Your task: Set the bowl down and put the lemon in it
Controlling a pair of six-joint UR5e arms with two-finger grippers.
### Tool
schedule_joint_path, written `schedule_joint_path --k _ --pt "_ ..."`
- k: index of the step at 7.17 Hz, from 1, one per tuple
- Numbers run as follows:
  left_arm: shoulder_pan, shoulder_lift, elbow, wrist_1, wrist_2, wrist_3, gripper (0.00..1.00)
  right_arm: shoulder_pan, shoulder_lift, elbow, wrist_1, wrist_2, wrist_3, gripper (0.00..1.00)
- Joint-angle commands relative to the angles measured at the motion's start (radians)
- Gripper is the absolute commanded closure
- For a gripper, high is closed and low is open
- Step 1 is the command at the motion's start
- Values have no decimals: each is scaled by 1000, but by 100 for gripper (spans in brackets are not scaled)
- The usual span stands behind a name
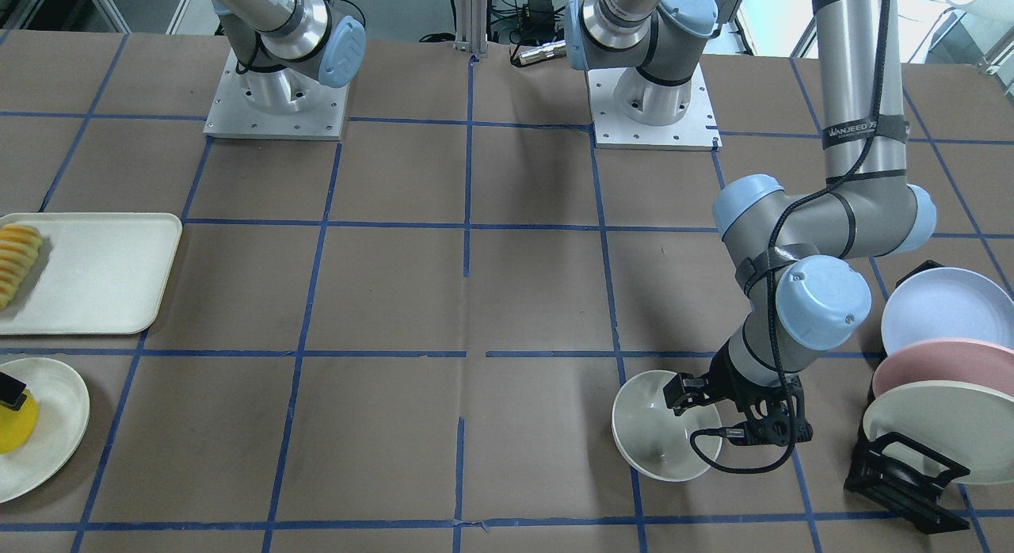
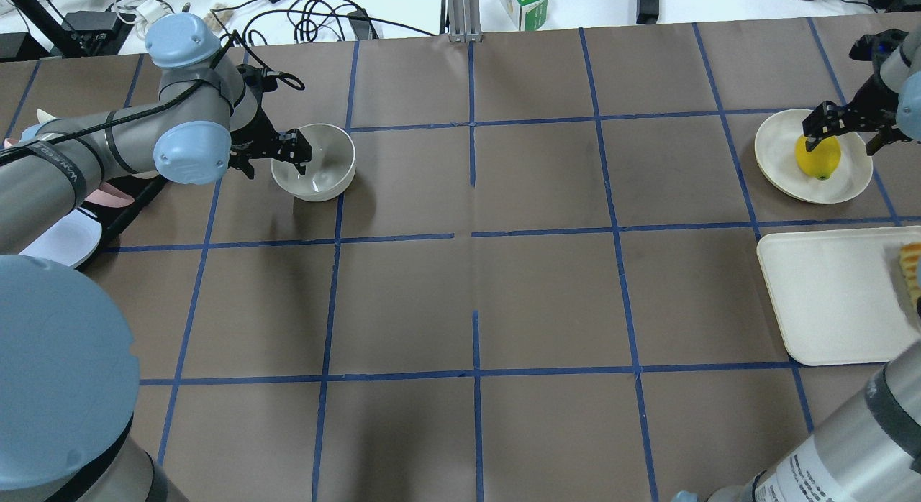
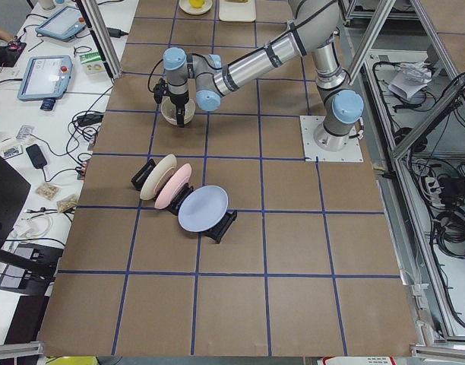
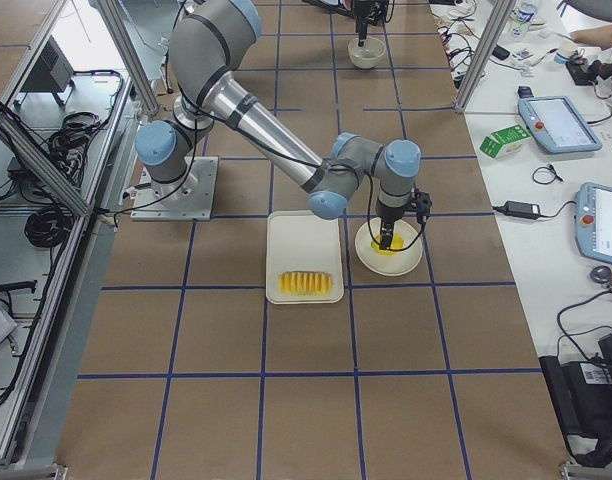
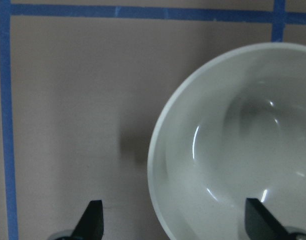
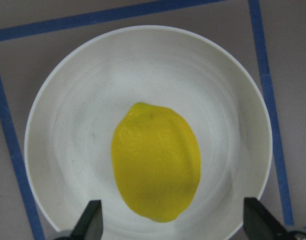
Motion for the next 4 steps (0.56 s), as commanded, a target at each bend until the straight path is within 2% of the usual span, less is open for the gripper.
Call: schedule_joint_path --k 1,3,4 --pt "1 5 -3 12 -5 4 100 -3 35 1 -31 8 16 0" --pt "1 7 -5 9 -3 4 100 -3 50 1 -51 9 14 14" --pt "2 14 -6 9 1 4 100 -3 49 1 -51 11 14 35"
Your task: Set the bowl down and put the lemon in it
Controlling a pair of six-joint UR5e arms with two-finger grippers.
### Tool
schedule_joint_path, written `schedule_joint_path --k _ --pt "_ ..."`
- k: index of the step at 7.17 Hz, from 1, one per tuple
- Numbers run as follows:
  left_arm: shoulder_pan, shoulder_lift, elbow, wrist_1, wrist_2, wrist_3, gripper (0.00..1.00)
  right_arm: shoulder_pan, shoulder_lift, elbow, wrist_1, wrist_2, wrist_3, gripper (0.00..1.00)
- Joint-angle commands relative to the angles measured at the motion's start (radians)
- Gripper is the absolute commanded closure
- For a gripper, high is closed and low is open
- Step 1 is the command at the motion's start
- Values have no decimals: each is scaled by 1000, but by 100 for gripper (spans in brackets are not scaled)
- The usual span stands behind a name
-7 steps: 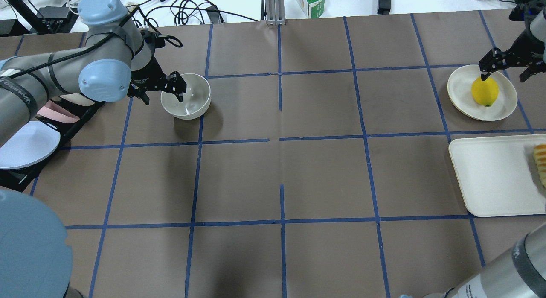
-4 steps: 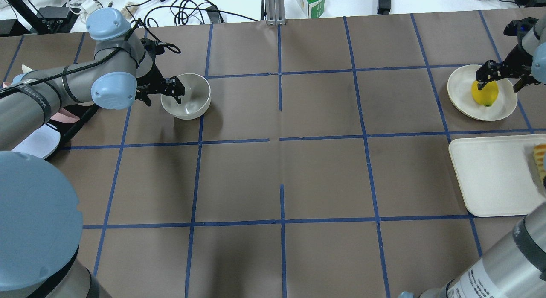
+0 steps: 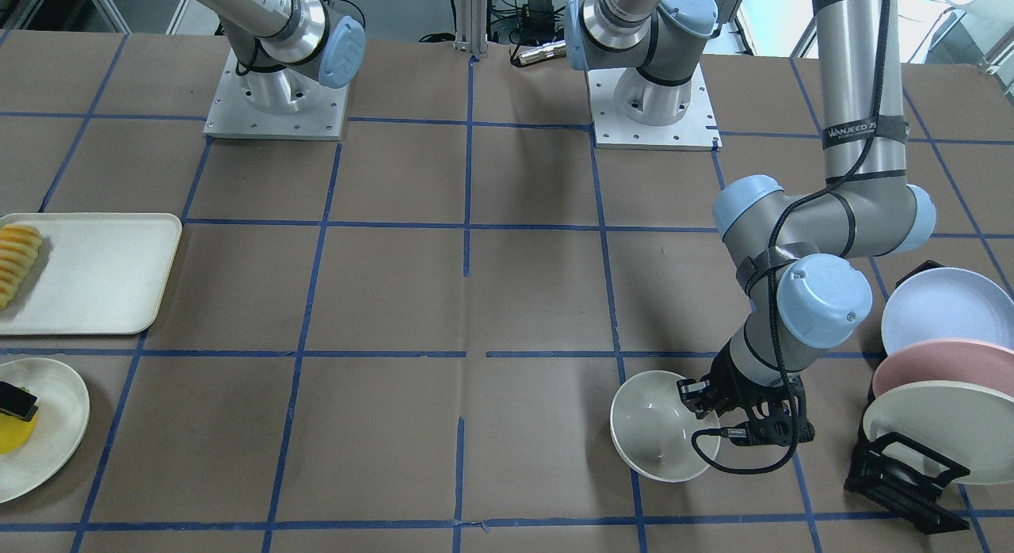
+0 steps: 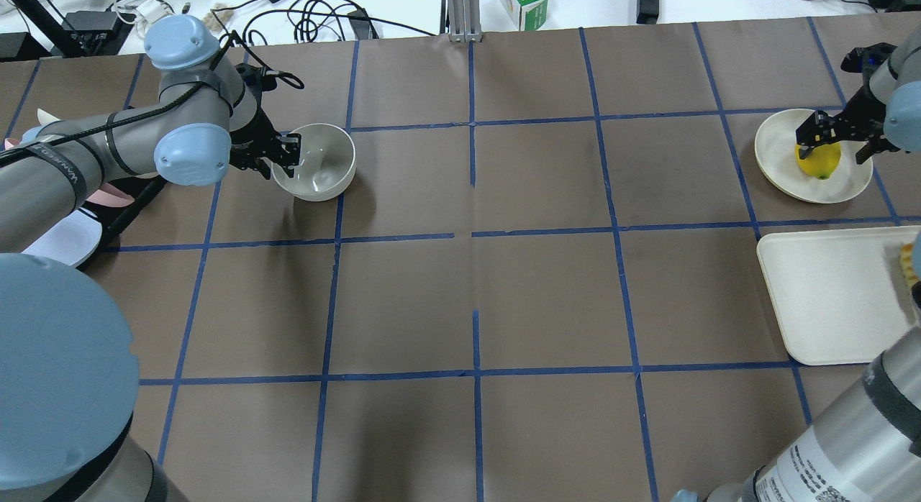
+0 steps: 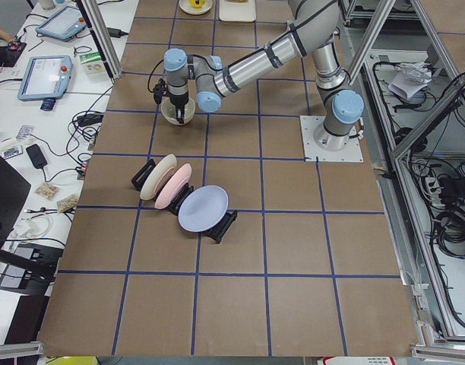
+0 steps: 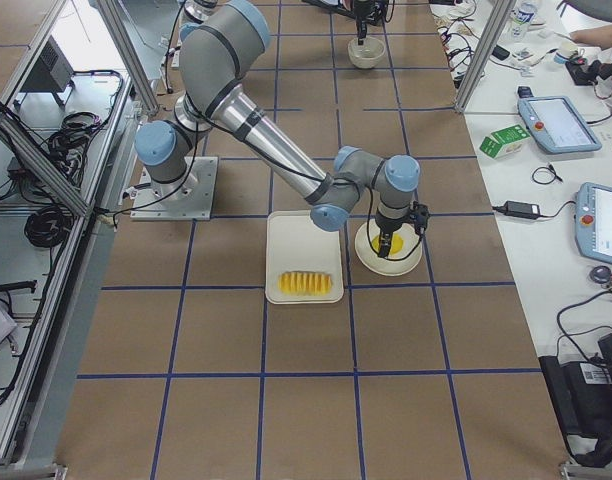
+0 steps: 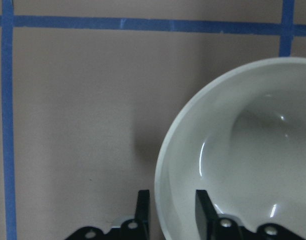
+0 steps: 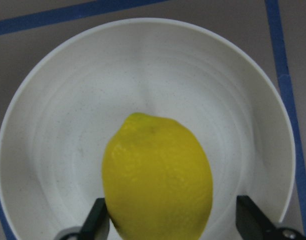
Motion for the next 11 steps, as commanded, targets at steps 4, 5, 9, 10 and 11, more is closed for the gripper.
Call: schedule_joint_path --k 4,5,9,10,11 --pt "-55 106 0 -107 -92 -43 100 0 -9 -84 142 -6 -1 100" --pt "-103 118 -1 -120 -97 -132 100 0 -38 -145 269 -3 -1 100" --pt "-368 96 -61 -70 -119 -440 100 107 -178 -262 555 -3 3 100" --pt "-368 88 -87 -44 -125 -436 100 145 -224 -261 587 -1 29 100" --pt "-370 76 -112 -9 -126 -436 100 205 -236 -258 594 0 57 100"
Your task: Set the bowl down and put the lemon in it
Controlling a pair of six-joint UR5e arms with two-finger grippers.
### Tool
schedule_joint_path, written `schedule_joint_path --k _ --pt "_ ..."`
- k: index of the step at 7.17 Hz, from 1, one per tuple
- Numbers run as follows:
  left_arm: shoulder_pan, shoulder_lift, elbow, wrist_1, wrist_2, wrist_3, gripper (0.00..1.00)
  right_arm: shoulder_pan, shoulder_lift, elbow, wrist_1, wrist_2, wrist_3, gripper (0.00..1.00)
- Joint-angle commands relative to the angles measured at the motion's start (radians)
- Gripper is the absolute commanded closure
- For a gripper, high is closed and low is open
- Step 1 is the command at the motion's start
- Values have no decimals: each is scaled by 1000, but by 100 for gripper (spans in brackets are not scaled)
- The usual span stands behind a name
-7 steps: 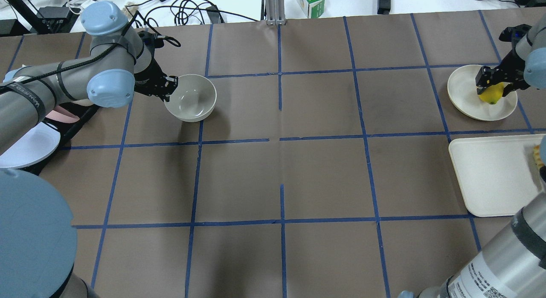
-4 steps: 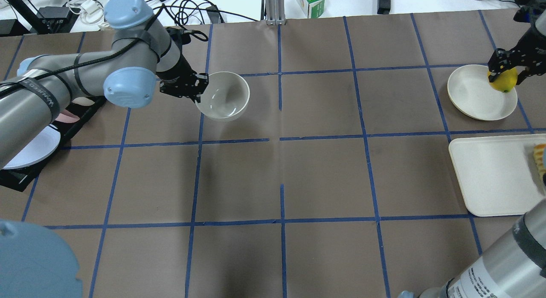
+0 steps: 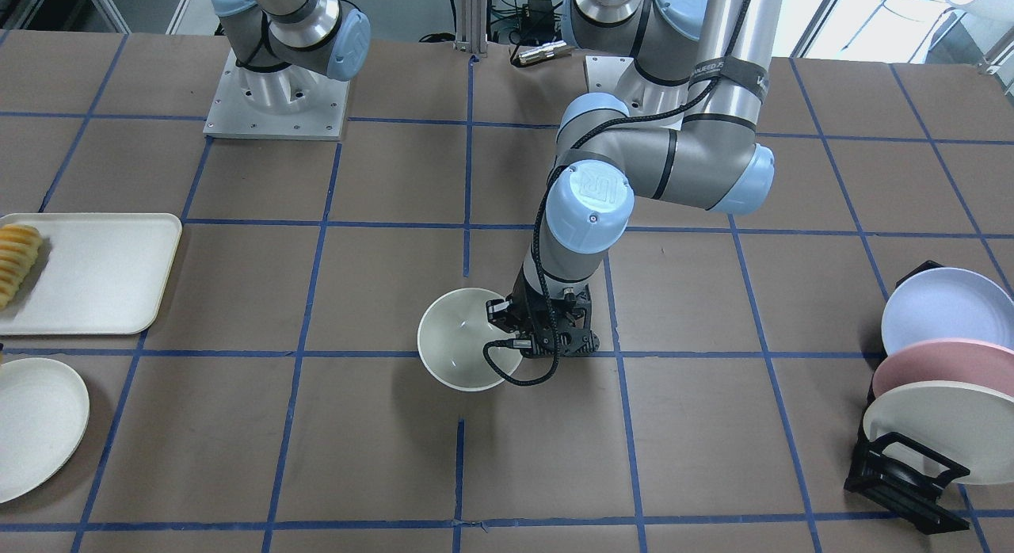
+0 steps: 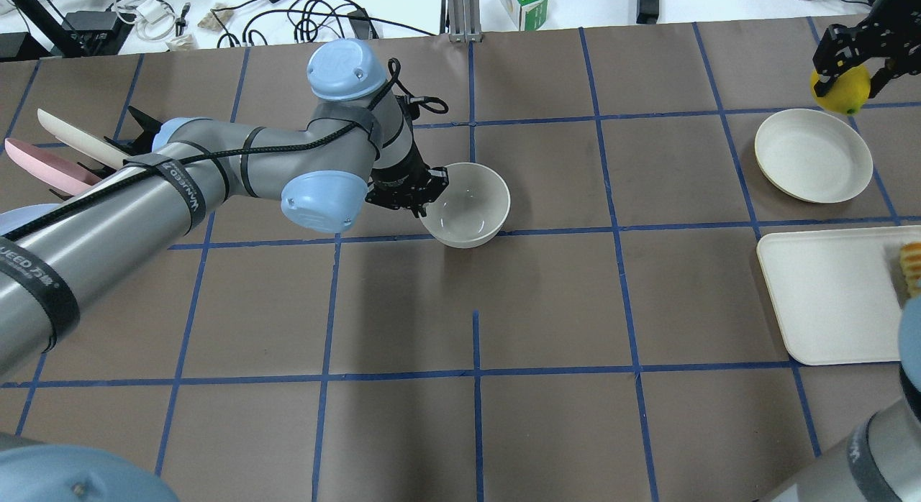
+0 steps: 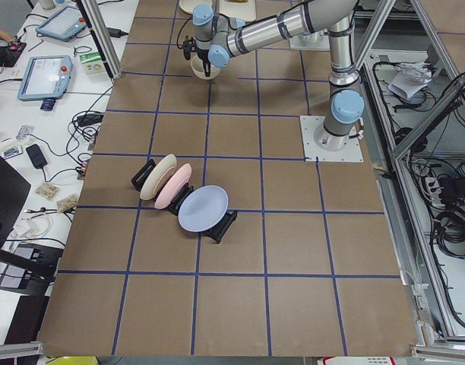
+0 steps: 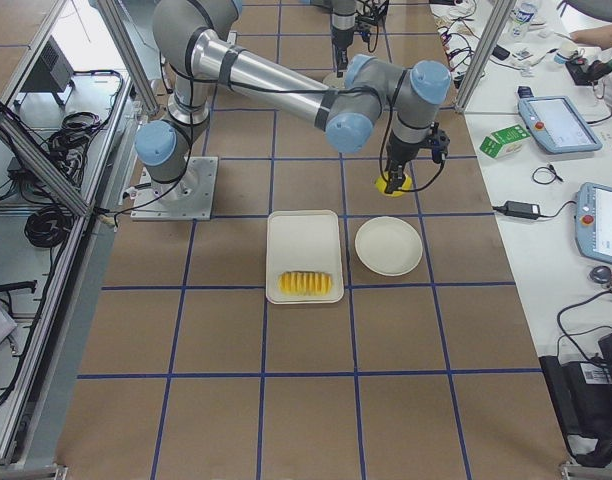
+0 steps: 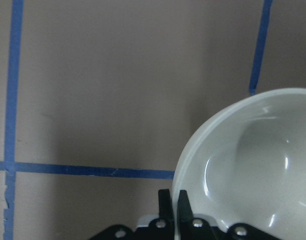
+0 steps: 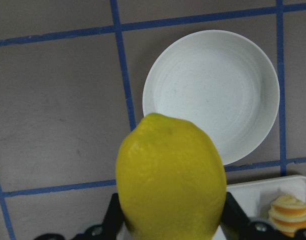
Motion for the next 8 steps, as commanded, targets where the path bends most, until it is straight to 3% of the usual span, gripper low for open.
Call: schedule_joint_path --k 1,2,4,6,7,8 --pt "-5 -21 -42 52 -3 -1 100 142 -33 0 21 0 81 100" --pt "-1 -27 -37 52 -4 22 1 219 -33 4 23 0 159 100" --pt "42 28 22 -70 -4 22 0 342 -32 8 21 50 300 100" --pt "94 124 184 -450 14 185 0 419 -24 14 24 93 379 100" --pt "141 176 226 -583 16 258 0 469 -23 17 36 99 446 100" --pt "166 230 239 -618 37 299 0 524 -23 41 33 113 524 100"
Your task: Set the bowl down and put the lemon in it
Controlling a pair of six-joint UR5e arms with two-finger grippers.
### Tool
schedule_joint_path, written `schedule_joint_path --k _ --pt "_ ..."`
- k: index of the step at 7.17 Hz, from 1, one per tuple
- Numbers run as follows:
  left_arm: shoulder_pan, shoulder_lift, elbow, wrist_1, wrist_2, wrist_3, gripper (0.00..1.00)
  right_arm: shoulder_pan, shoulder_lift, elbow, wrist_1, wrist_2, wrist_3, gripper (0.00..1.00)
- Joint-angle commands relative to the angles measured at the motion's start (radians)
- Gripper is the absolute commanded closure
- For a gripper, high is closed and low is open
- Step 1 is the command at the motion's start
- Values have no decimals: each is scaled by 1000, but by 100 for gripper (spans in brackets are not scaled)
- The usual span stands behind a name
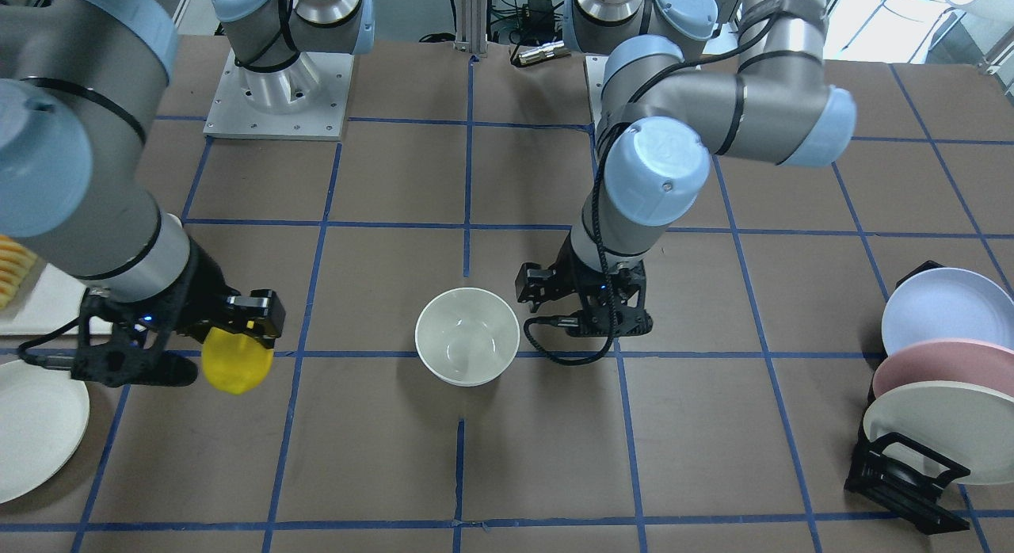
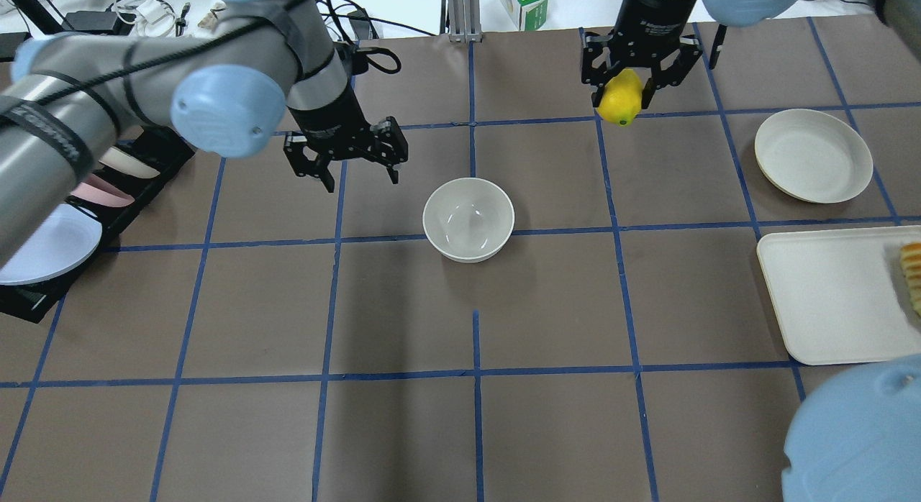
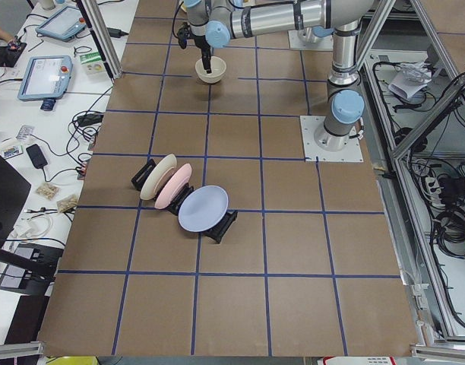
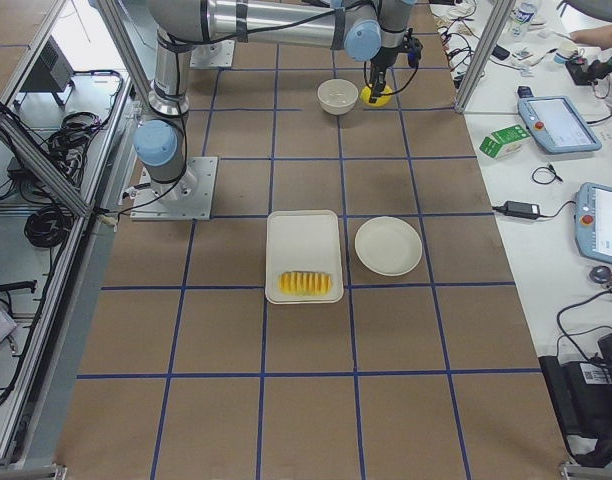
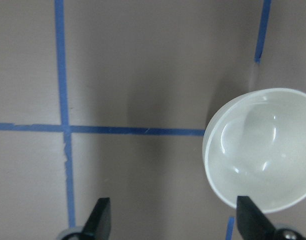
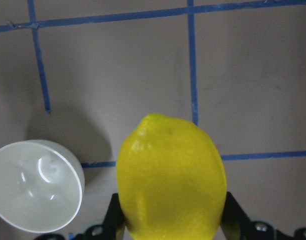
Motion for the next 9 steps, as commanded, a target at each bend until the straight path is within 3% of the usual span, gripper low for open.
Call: schedule_joint_path --k 1,5,9 --pt "50 91 42 -99 85 115 0 120 3 52 -23 16 111 100" --pt "33 202 24 -70 81 96 0 265 47 163 -269 12 266 100" --pt "33 207 21 -47 80 96 0 292 107 183 -299 13 272 100"
